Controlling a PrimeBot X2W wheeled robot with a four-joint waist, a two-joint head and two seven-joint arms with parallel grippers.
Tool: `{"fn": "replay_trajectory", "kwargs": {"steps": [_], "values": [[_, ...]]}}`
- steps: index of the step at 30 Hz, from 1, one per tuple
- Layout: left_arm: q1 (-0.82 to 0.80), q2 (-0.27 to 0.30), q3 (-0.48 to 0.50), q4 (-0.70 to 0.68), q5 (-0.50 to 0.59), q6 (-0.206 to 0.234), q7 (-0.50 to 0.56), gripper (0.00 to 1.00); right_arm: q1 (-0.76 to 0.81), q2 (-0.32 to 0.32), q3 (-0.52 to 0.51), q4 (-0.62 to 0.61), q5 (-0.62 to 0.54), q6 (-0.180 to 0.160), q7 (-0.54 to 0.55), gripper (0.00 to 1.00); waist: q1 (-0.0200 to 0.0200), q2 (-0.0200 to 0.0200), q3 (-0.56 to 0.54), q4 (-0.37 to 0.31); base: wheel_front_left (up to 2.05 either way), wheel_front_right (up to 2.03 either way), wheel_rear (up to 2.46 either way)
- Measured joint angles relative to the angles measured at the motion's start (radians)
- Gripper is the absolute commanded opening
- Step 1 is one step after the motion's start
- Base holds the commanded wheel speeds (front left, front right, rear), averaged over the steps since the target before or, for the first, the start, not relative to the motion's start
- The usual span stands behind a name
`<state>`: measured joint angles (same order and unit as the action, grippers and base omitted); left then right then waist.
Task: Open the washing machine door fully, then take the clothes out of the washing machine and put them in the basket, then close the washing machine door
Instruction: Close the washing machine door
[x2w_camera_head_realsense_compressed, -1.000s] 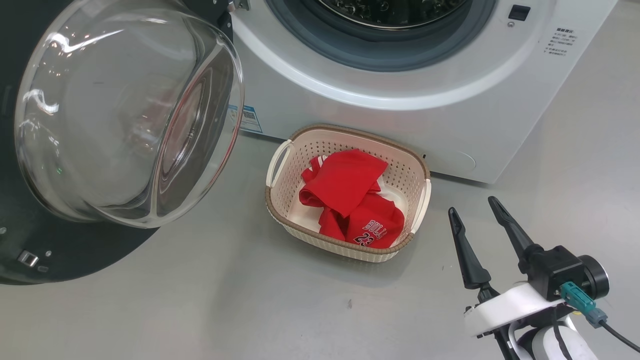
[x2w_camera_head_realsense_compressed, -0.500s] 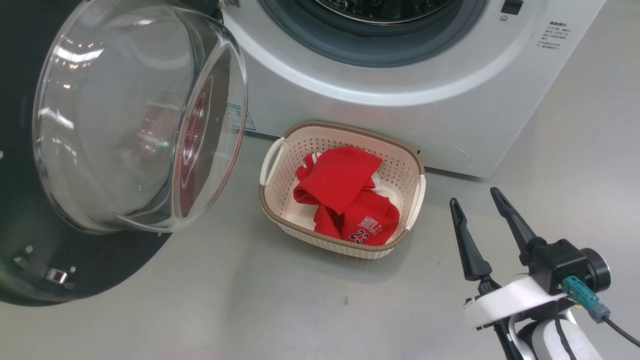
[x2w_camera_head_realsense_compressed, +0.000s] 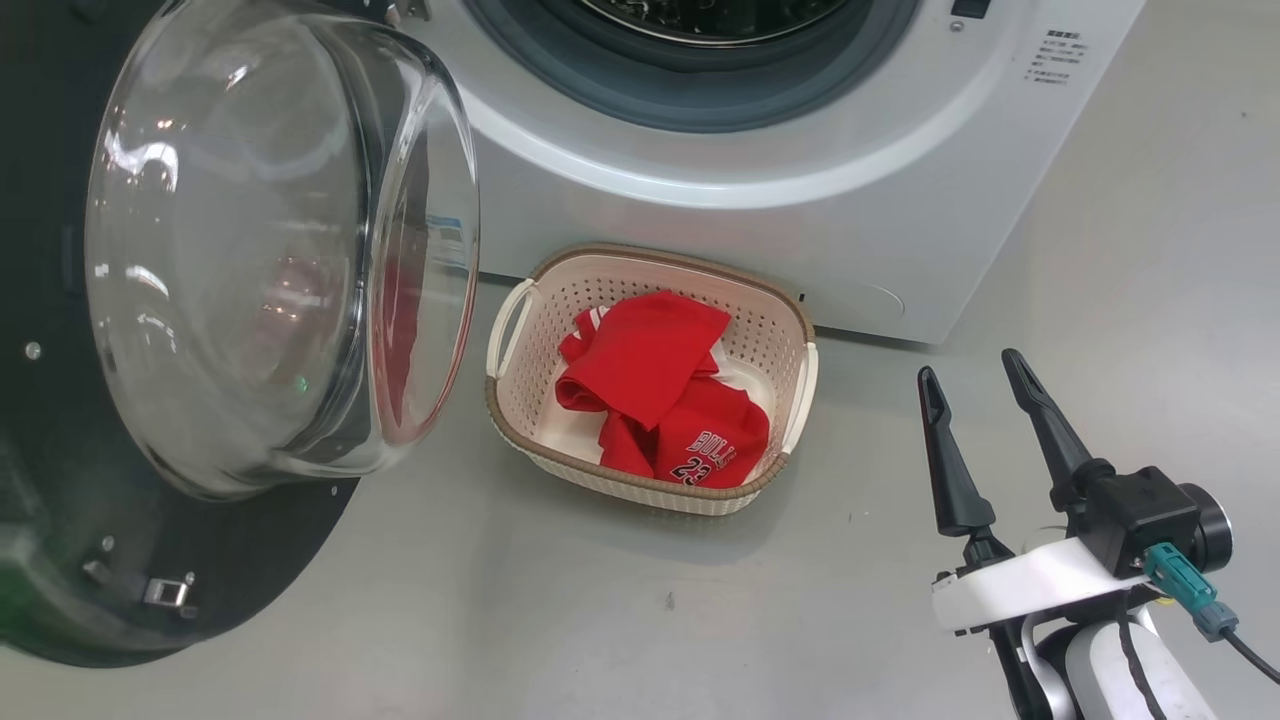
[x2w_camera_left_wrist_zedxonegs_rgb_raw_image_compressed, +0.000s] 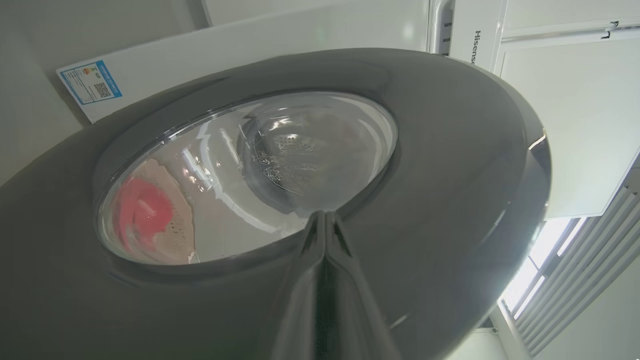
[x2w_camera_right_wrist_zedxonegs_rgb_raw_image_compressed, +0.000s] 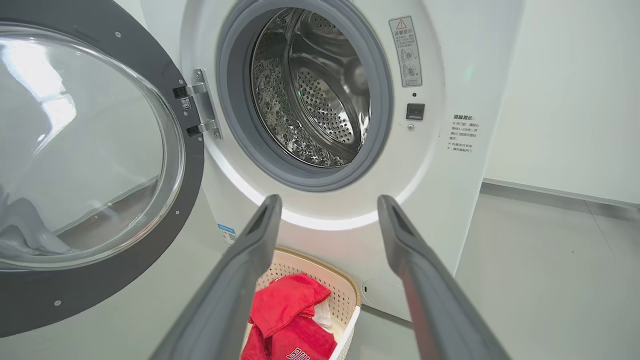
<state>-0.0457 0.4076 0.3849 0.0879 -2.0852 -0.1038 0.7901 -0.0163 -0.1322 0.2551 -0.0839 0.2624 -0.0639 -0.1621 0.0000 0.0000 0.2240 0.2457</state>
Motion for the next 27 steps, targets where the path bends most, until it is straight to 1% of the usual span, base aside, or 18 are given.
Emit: {"fn": "replay_trajectory", "kwargs": {"steps": [3,9,15,21,24,27], "values": [[0.022,-0.007,0.000,-0.039,0.000,-0.007,0.018,0.00,-0.002,0.006,0.001,0.004,0.001,0.000,-0.008,1.00,0.0000,0.0000,0.002,-0.014,0.00,0.00,0.00],[0.071,-0.015,-0.003,-0.104,0.000,-0.007,0.048,0.00,-0.016,0.018,0.003,0.013,0.010,0.000,-0.020,1.00,0.0000,0.0000,0.007,-0.046,0.00,0.00,0.00],[0.102,-0.047,-0.037,-0.178,0.001,-0.008,0.076,0.00,-0.021,0.031,0.007,0.028,0.018,0.000,-0.030,1.00,0.0000,0.0000,0.015,-0.081,0.00,0.00,0.00],[0.129,-0.059,-0.042,-0.235,0.003,-0.009,0.089,0.00,-0.033,0.037,0.014,0.045,0.026,0.001,-0.046,1.00,0.0000,0.0000,0.021,-0.118,0.00,0.00,0.00],[0.139,-0.078,-0.064,-0.272,0.011,-0.015,0.099,0.00,-0.041,0.040,0.022,0.062,0.029,0.001,-0.051,1.00,0.0000,0.0000,0.022,-0.145,0.00,0.00,0.00],[0.151,-0.084,-0.080,-0.298,0.015,-0.016,0.107,0.00,-0.043,0.043,0.033,0.072,0.031,0.007,-0.055,1.00,0.0000,0.0000,0.021,-0.167,0.00,0.00,0.00]]}}
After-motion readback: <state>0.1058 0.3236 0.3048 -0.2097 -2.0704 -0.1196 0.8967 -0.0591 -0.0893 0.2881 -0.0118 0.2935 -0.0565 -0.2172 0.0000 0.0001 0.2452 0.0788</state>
